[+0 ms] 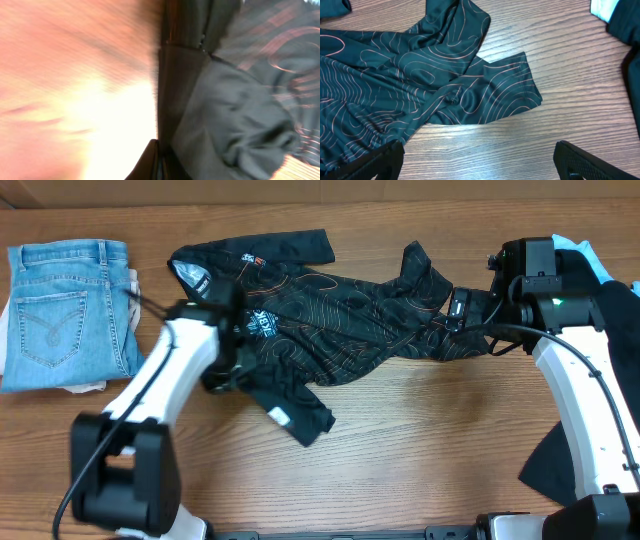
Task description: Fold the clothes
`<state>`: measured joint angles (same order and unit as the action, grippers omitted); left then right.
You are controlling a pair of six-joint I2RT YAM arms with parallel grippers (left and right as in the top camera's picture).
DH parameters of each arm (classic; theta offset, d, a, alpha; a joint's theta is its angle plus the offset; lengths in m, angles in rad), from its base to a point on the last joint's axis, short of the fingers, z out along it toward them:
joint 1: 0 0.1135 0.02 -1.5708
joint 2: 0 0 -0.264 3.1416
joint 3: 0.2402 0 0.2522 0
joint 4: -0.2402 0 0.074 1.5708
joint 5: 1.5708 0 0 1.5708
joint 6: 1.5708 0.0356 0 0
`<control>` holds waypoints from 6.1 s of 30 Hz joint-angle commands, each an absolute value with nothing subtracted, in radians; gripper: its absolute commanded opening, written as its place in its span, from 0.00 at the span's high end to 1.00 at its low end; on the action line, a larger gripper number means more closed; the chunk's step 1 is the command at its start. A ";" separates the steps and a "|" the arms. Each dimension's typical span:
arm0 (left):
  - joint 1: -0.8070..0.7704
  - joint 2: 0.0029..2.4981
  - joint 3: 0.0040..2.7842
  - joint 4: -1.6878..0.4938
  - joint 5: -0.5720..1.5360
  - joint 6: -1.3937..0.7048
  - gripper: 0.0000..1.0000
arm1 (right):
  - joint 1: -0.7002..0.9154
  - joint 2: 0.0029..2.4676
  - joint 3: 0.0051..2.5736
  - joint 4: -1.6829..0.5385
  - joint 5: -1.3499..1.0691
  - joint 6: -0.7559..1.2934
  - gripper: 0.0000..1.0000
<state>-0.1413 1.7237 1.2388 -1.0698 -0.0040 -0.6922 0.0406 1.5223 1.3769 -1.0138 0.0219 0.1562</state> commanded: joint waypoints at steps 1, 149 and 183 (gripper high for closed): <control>-0.052 1.629 1.261 -1.113 -0.117 -0.672 0.96 | 0.039 1.534 1.348 -1.005 0.013 0.169 0.00; 0.425 1.467 2.404 -1.496 0.286 -0.240 0.96 | 0.037 1.304 2.017 -1.121 0.273 0.181 0.96; 0.258 1.836 2.602 -1.319 0.463 -0.172 0.96 | -0.025 1.785 2.291 -1.230 0.268 0.158 0.96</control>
